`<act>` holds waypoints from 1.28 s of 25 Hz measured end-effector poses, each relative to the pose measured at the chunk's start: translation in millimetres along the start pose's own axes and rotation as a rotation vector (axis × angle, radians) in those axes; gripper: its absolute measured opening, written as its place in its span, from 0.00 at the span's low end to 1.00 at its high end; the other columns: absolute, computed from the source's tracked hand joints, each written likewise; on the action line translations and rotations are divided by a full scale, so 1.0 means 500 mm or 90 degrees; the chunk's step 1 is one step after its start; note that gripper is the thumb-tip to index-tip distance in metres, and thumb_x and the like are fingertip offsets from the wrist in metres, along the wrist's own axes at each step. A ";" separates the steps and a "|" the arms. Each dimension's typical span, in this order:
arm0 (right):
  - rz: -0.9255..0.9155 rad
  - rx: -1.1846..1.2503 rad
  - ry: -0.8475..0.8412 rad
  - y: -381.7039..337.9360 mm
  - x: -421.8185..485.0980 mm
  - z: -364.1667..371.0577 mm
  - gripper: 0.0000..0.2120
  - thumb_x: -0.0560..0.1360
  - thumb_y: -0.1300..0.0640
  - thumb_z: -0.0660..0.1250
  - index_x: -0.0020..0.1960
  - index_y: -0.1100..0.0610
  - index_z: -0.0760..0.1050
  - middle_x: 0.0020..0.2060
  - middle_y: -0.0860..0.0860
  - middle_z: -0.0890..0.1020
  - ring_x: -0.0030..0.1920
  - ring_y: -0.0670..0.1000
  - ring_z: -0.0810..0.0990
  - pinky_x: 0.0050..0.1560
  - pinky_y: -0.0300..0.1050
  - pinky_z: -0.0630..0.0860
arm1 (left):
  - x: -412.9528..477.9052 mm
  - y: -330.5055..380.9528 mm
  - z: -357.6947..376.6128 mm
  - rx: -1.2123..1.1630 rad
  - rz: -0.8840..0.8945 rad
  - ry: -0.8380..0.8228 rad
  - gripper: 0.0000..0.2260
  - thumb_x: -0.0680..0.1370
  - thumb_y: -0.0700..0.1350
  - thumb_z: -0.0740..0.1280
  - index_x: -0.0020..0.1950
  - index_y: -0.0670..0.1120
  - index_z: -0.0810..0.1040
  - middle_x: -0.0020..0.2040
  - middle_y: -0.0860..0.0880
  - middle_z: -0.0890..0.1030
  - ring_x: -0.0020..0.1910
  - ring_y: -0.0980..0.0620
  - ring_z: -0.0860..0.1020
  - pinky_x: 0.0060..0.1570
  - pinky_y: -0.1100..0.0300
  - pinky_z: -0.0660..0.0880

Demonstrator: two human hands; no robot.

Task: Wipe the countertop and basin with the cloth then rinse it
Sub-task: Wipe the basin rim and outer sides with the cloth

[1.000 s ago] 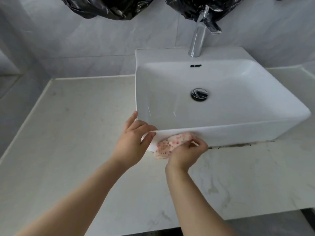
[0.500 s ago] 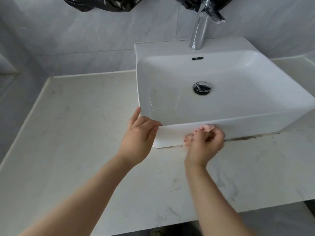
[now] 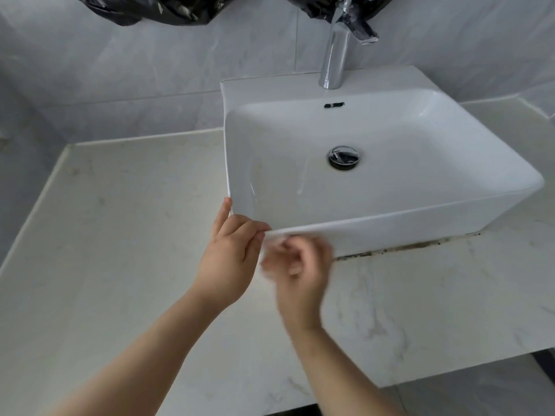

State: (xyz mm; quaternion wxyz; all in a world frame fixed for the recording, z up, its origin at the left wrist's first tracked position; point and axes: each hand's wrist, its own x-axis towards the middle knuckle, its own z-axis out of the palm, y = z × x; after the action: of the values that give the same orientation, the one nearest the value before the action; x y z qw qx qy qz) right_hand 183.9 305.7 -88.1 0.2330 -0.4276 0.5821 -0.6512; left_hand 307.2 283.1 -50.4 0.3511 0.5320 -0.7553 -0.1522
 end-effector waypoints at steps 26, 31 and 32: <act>0.272 0.126 0.040 -0.020 0.054 -0.057 0.13 0.71 0.68 0.64 0.33 0.54 0.72 0.29 0.52 0.80 0.26 0.51 0.78 0.26 0.44 0.76 | 0.003 0.028 0.007 0.216 0.096 0.089 0.15 0.77 0.43 0.56 0.41 0.40 0.81 0.37 0.45 0.80 0.59 0.39 0.75 0.66 0.52 0.64; 0.188 0.223 0.260 -0.048 0.149 -0.089 0.08 0.75 0.62 0.62 0.41 0.50 0.70 0.35 0.53 0.78 0.31 0.51 0.76 0.33 0.45 0.73 | 0.049 0.108 0.064 0.306 0.137 0.028 0.14 0.75 0.43 0.57 0.32 0.44 0.76 0.26 0.47 0.75 0.24 0.43 0.75 0.32 0.60 0.69; 0.164 0.177 0.235 -0.046 0.119 -0.059 0.10 0.75 0.63 0.62 0.40 0.49 0.68 0.35 0.54 0.78 0.31 0.50 0.75 0.32 0.45 0.72 | 0.057 0.124 0.070 0.319 0.136 0.010 0.13 0.74 0.44 0.57 0.31 0.45 0.74 0.24 0.48 0.72 0.20 0.44 0.71 0.27 0.62 0.62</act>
State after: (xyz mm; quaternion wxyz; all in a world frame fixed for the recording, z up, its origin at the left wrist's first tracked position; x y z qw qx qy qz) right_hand 132.7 279.6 -47.7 0.2606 -0.1879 0.5691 -0.7569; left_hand 234.5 276.2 -27.4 0.2281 0.5211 -0.8184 0.0816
